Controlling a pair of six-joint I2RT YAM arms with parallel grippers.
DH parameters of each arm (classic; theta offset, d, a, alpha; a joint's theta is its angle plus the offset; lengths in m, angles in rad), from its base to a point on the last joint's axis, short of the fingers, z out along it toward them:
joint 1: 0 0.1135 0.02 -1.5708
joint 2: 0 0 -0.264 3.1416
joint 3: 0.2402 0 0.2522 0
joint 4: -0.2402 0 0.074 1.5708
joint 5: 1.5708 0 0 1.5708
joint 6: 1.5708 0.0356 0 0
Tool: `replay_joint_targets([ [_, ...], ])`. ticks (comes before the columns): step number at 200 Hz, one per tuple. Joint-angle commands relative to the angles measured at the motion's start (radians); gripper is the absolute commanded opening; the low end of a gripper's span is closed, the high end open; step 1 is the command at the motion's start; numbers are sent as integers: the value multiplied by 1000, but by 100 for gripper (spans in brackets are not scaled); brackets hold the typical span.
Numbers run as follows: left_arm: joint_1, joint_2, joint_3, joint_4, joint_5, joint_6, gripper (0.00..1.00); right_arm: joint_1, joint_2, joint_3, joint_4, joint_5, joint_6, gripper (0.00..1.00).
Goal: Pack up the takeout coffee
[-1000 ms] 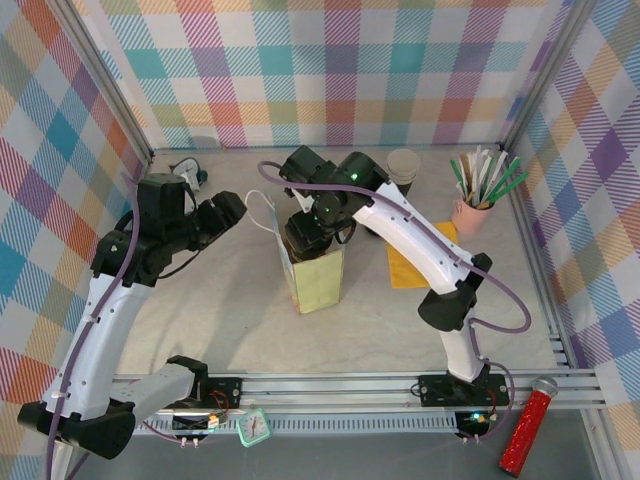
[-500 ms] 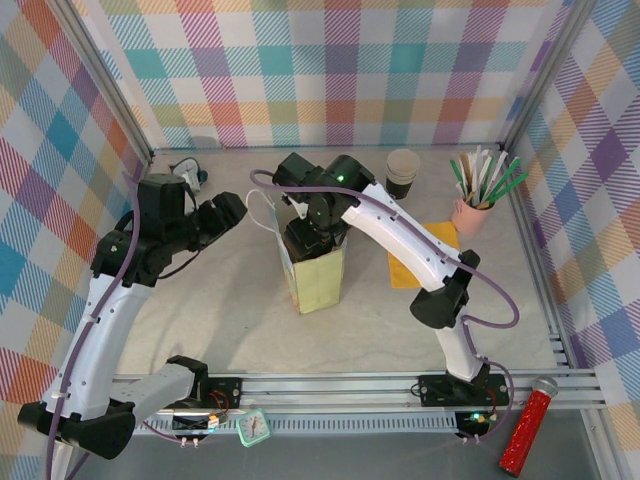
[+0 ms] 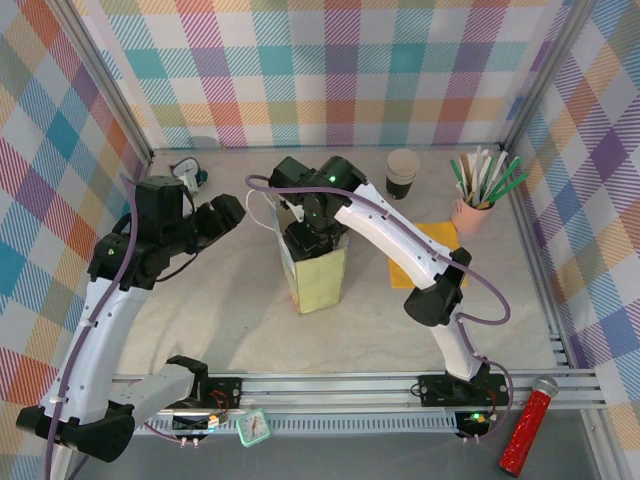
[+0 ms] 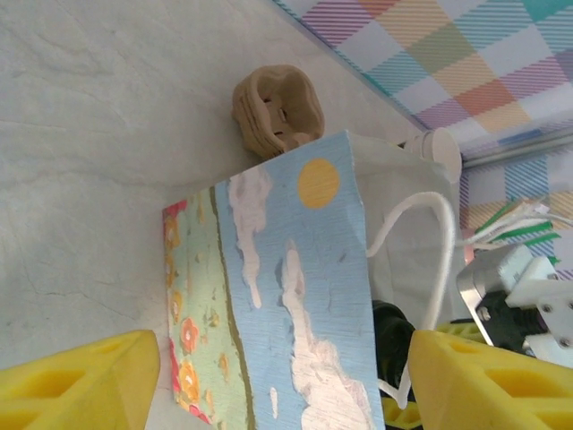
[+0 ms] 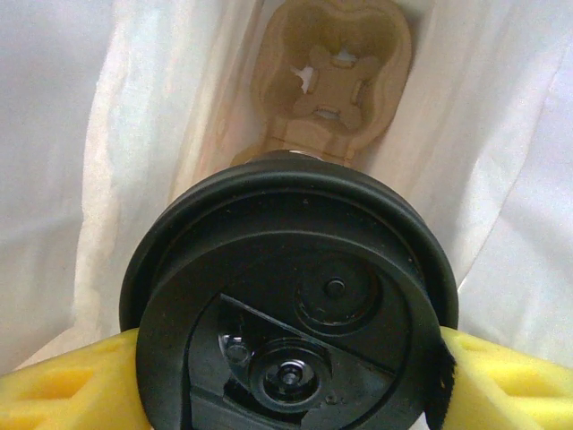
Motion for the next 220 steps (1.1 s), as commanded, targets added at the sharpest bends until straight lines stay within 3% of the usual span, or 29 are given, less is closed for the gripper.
replay_joint_targets([
  [1,3,-4,9,74,104,13,70,9,4,33,-39,1,-5,70],
  [51,-67,22,-52,153,158,11,61,5,8,38,-50,-11,16,70],
  [83,-117,35,-74,164,133,4,31,-3,14,38,-61,-48,42,70],
  [108,-136,15,-95,181,128,-20,0,-7,15,39,-70,-63,59,70],
  [220,-267,-69,-168,240,58,-170,0,-16,27,39,-100,-85,85,71],
])
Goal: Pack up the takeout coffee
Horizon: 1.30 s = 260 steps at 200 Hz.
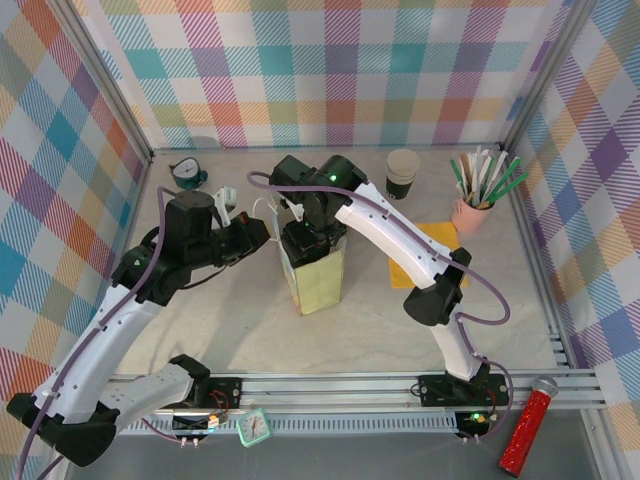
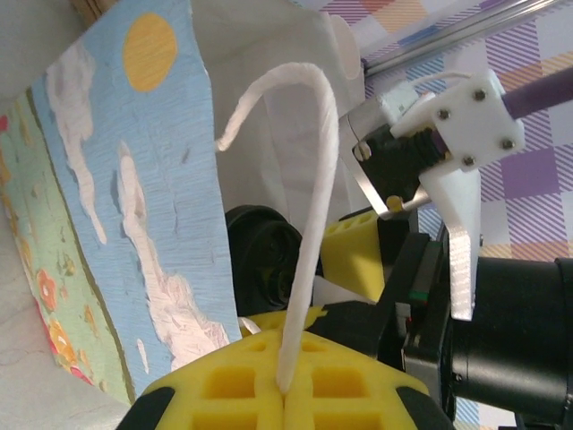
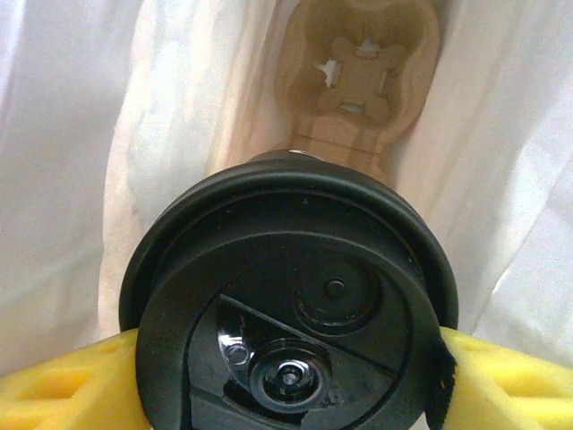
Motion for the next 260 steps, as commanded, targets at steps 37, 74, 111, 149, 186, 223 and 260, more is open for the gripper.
replay_joint_targets([
  [37,-31,-26,-15,9,-45,-29,0,-11,29,27,-111,-23,44,70],
  [74,-39,-37,-52,58,-27,-70,0,-13,35,26,-118,-30,54,70],
  [111,-42,-49,-44,39,-52,-39,3,-16,48,26,-123,-42,67,70],
  [149,-42,-48,9,-9,-111,44,26,-21,57,26,-132,-53,92,70],
  [186,-40,-41,43,-27,-161,99,59,-22,65,26,-141,-50,122,70],
  [223,-36,-21,91,-62,-210,148,92,-27,68,23,-141,-50,145,70],
  [260,-12,-8,151,-95,-247,187,100,-35,71,22,-141,-53,157,70],
])
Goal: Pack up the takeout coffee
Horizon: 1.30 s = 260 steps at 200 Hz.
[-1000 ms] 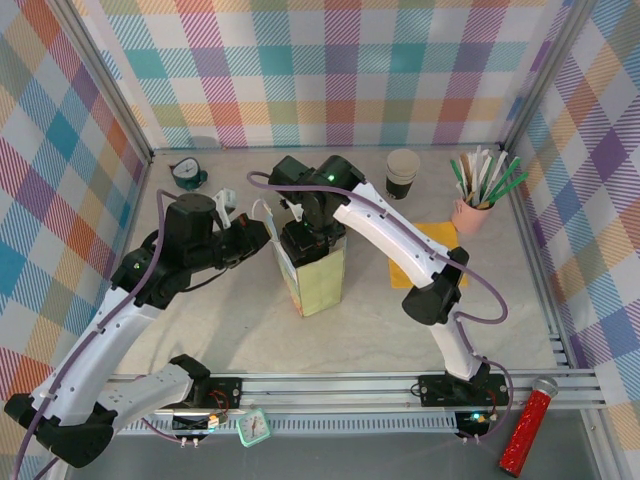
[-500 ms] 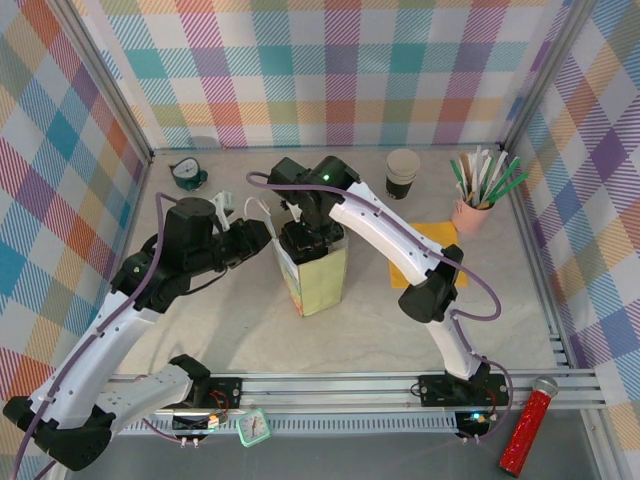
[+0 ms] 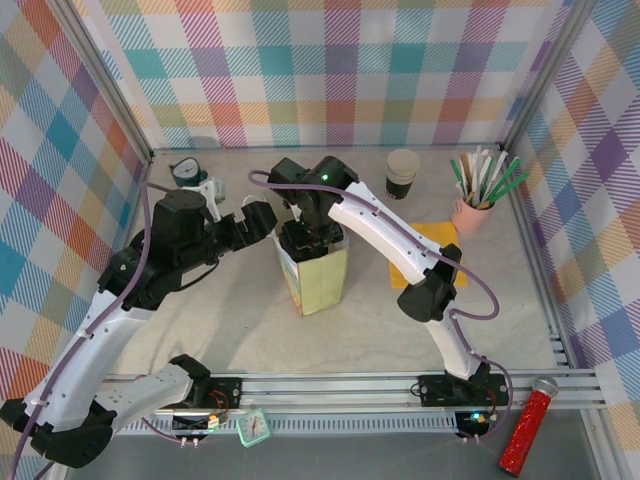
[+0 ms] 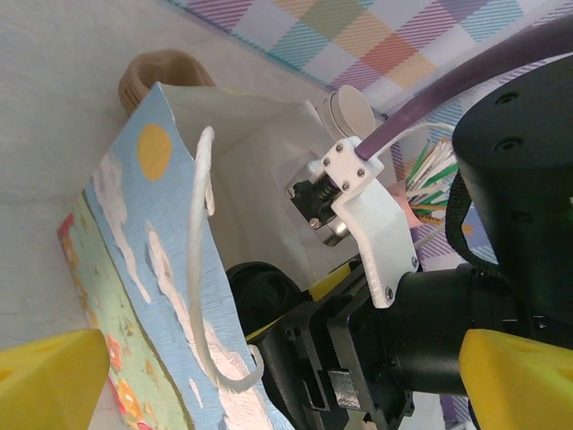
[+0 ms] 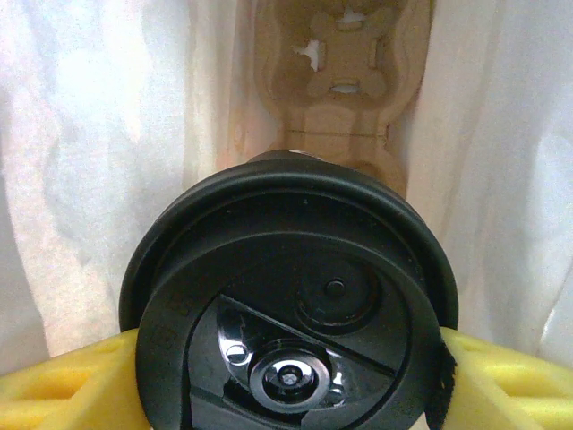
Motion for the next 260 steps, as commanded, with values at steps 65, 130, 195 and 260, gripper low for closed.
replay_joint_targets([
  [65,132,23,180,-108,-117,114,100,-26,30,17,-144,-29,26,71],
  [130,290,68,130,-137,-166,114,100,-46,40,18,-150,-49,26,70],
  [195,301,85,-77,-55,-162,115,100,-52,55,20,-144,-74,46,70],
  [260,301,95,-116,-29,-132,99,100,-48,59,6,-140,-92,57,70],
])
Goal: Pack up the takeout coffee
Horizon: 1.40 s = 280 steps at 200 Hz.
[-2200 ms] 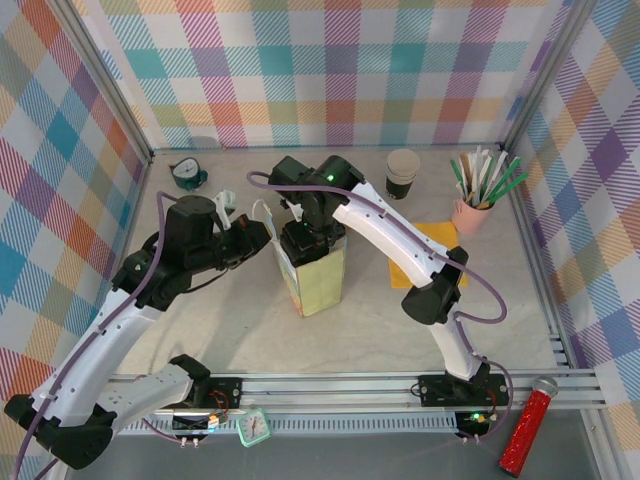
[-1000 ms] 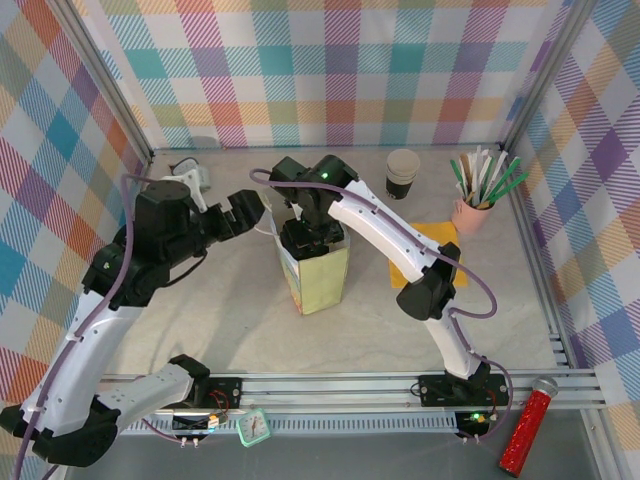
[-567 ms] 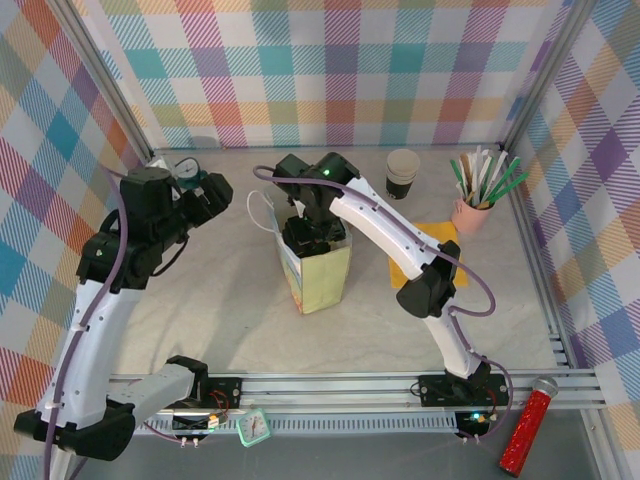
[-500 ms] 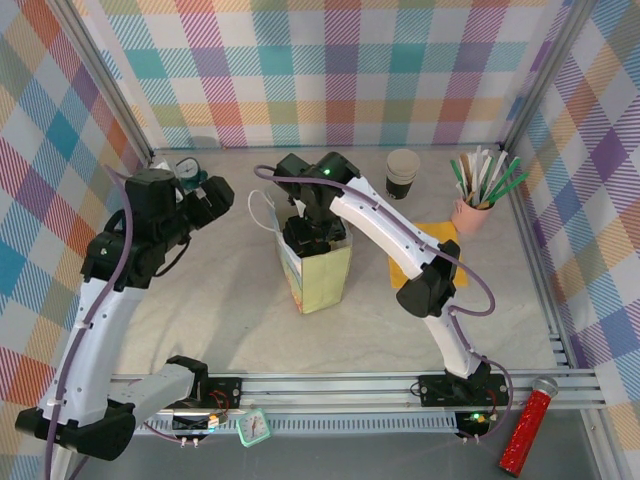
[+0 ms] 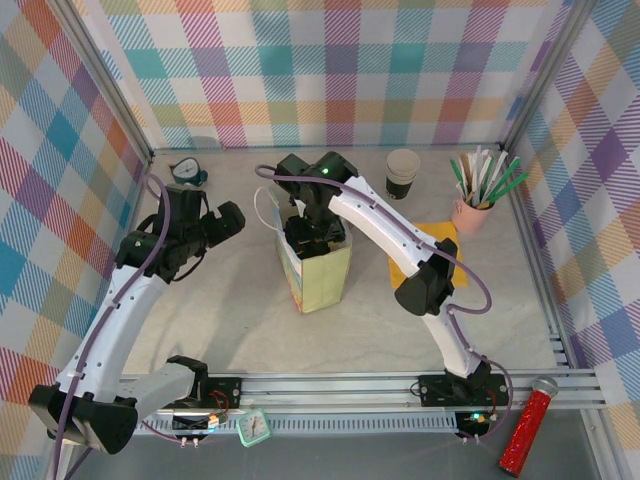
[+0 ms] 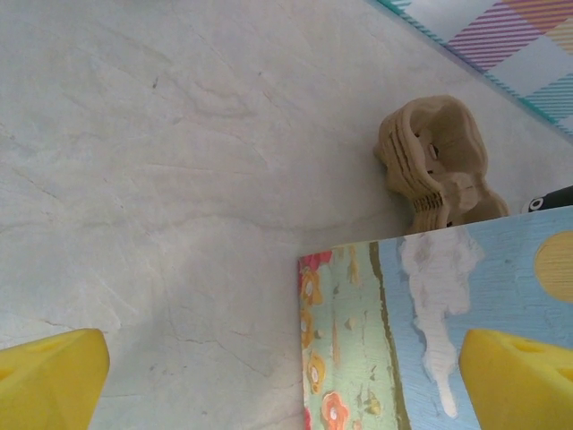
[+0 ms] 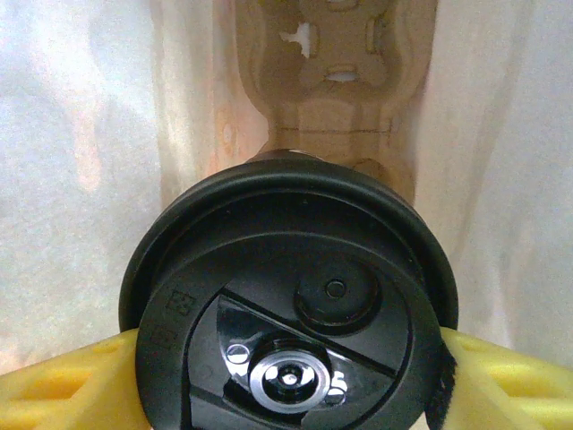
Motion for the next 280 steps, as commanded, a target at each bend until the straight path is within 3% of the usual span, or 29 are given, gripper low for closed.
replay_joint_targets([
  [1,10,-9,-7,42,14,1,100,-1,14,7,-140,-23,22,70],
  [280,9,-21,0,44,69,-8,100,18,30,-60,-129,-13,3,71],
])
